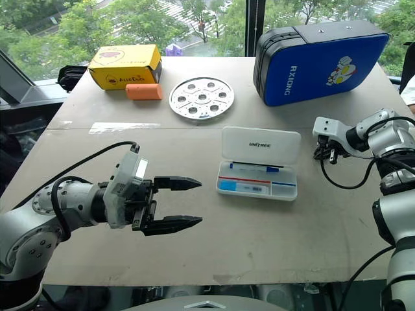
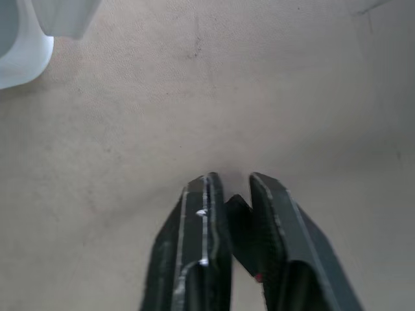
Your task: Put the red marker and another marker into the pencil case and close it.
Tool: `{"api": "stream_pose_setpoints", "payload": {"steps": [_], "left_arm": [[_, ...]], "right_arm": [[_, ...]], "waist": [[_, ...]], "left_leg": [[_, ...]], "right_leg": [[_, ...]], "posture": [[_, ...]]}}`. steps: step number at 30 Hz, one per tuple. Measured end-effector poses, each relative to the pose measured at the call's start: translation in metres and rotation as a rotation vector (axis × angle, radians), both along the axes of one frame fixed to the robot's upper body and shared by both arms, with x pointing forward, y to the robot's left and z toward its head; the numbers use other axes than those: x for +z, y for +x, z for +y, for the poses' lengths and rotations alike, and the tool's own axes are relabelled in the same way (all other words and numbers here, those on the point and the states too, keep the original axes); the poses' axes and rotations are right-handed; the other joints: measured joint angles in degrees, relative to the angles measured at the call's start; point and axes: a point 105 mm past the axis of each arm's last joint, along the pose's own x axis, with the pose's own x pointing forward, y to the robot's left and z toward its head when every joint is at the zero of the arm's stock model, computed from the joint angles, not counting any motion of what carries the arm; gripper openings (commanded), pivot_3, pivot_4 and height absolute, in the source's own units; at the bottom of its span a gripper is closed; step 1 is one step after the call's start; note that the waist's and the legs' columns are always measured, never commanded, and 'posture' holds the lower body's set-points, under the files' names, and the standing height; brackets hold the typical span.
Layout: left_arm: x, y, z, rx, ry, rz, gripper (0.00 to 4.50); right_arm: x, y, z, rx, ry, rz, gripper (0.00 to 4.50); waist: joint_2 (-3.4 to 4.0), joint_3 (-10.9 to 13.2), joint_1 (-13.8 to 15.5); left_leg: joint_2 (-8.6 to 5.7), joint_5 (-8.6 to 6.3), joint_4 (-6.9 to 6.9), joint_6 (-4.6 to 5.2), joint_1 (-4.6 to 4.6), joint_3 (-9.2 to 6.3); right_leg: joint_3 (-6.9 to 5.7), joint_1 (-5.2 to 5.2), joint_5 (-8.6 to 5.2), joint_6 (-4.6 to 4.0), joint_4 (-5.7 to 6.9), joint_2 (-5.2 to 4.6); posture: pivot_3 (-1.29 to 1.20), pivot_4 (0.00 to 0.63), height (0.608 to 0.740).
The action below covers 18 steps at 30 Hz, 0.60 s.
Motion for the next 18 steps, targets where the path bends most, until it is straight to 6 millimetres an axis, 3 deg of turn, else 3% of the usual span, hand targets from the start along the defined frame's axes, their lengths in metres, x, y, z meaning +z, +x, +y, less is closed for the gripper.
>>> {"api": "stream_pose_setpoints", "payload": {"steps": [8, 11, 16, 18], "left_arm": [[-0.005, 0.003, 0.0, -0.019, -0.018, 0.007, 3.95], [-0.005, 0.004, 0.001, -0.024, -0.011, 0.0, 3.95], [-0.008, 0.003, -0.002, -0.044, -0.015, 0.006, 3.95], [-0.007, 0.003, -0.002, -0.043, -0.016, 0.003, 3.95]], "right_arm": [[0.004, -0.026, -0.013, -0.008, 0.07, 0.014, 0.06], [0.013, -0.025, -0.011, -0.047, 0.119, -0.035, 0.06], [0.013, -0.038, -0.013, -0.036, 0.118, -0.049, 2.06], [0.01, -0.039, -0.012, -0.025, 0.107, -0.063, 2.06]], "waist": [[0.05, 0.0, 0.0], [0.11, 0.1, -0.3], [0.15, 0.1, 0.1], [0.15, 0.1, 0.0]], "left_leg": [[0.0, -0.01, 0.0, 0.02, -0.01, -0.01], [0.01, -0.01, 0.0, 0.02, 0.05, 0.03], [0.01, -0.02, -0.01, 0.03, 0.0, 0.02], [0.01, -0.02, 0.0, 0.03, 0.02, 0.03]], "right_leg": [[0.0, 0.0, 0.0, 0.0, 0.03, -0.01], [0.07, 0.0, 0.0, 0.0, 0.06, 0.03], [0.0, -0.01, 0.0, 0.01, 0.04, 0.04], [0.05, -0.01, 0.0, 0.01, 0.05, 0.04]], "posture": [[0.0, 0.15, 0.74], [0.0, 0.15, 0.74], [0.0, 0.15, 0.74], [0.0, 0.15, 0.74]]}}
